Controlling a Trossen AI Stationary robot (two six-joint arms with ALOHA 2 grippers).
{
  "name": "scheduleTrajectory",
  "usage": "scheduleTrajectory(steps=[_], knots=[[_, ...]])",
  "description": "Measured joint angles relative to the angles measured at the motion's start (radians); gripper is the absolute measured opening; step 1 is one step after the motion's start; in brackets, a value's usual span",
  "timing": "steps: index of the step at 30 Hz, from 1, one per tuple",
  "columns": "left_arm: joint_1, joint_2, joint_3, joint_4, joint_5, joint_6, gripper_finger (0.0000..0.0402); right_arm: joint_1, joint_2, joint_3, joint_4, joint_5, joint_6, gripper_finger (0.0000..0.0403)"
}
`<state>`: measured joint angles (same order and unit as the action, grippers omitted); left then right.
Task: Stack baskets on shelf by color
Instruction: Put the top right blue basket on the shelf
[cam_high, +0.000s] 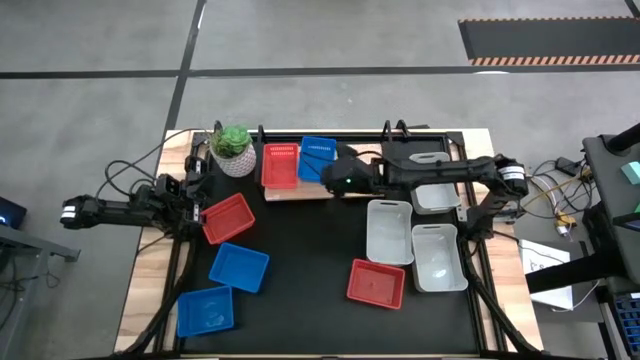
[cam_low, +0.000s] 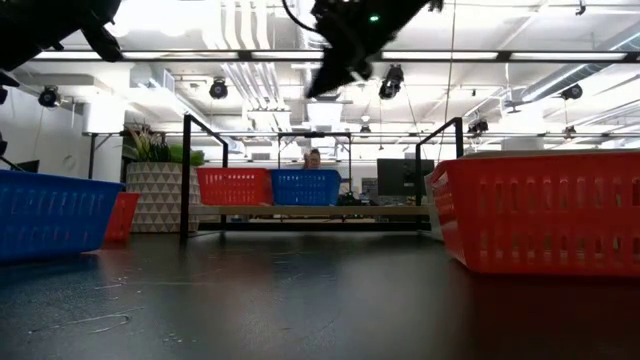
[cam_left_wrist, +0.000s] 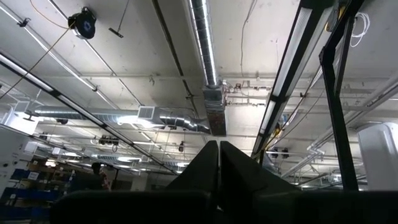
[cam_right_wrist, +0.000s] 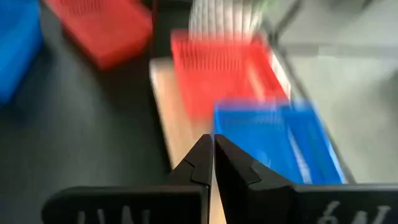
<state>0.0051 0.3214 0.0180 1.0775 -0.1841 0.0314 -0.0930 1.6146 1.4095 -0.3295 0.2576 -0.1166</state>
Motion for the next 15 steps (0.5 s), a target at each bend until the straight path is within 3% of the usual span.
scheduleTrajectory(steps=[3, 6, 15], knots=[[0.000, -0.002, 0.000, 0.010, 0.000, -0.001, 0.0000, -0.018, 0.048, -0.022, 0.182, 0.001, -0.056, 0.0009], [0.000, -0.004, 0.000, 0.017, 0.000, -0.002, 0.0000, -0.066, 0.105, -0.016, 0.229, 0.000, -0.055, 0.0009], [0.000, -0.002, -0.002, 0.014, -0.005, 0.001, 0.0000, -0.136, 0.152, 0.081, -0.181, -0.030, 0.065, 0.0009]])
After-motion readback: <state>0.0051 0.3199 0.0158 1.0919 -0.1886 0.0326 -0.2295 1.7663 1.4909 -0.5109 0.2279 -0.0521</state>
